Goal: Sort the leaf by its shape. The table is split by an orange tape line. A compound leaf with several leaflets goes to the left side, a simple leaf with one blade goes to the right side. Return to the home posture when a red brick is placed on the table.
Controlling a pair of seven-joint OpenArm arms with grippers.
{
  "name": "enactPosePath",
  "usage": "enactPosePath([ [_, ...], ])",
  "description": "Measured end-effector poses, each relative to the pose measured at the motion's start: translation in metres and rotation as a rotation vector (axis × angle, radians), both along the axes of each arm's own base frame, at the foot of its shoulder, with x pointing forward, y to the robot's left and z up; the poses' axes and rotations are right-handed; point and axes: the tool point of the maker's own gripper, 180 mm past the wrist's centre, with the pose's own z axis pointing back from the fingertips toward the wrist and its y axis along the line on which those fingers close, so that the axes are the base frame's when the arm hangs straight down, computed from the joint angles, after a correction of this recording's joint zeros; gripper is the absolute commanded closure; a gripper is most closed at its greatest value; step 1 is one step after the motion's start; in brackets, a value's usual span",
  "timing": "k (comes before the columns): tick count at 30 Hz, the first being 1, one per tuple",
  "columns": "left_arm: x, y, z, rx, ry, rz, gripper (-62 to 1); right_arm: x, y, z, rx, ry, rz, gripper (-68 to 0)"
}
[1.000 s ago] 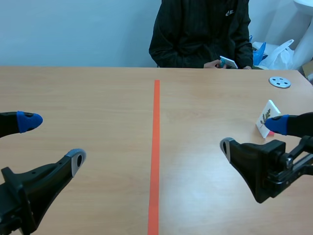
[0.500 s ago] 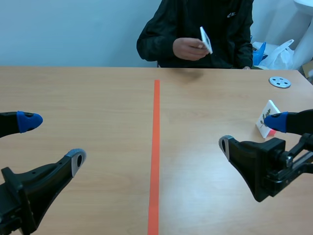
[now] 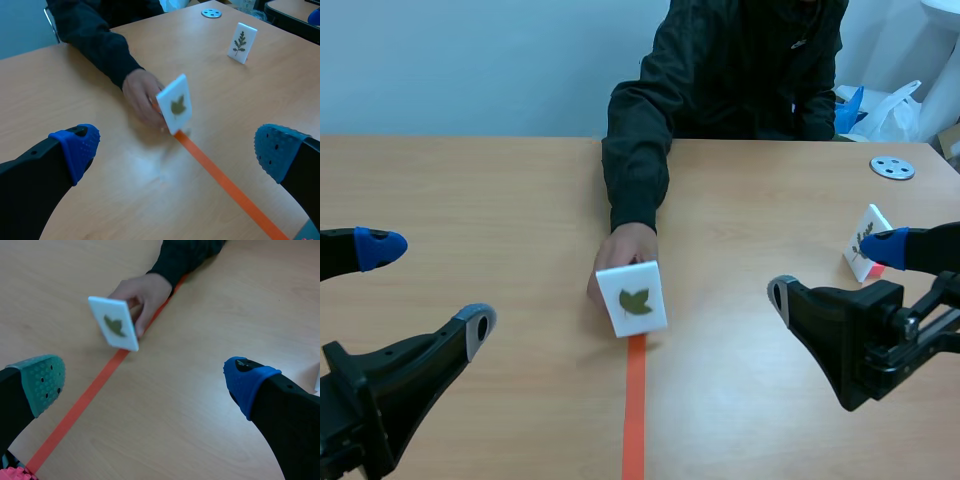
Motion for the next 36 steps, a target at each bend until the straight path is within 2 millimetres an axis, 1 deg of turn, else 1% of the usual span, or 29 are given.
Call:
enactPosePath([
  [19, 0.000, 0.000, -0.001, 0.002, 0.002, 0.000, -62.3, 0.000, 0.000, 0.000, 0.000, 0.000, 0.000, -67.9],
  [22, -0.002, 0.001, -0.010, 0.033, 0.043, -0.001, -62.3, 0.000, 0.000, 0.000, -0.001, 0.000, 0.000, -67.9],
  [33, -0.002, 0.002, -0.013, 0.049, 0.060, -0.003, -62.3, 0.000, 0.000, 0.000, -0.004, 0.000, 0.001, -67.9],
  [36, 0.001, 0.002, -0.020, 0.096, 0.091, -0.018, -62.3, 0.000, 0.000, 0.000, -0.004, 0.000, 0.001, -67.9],
])
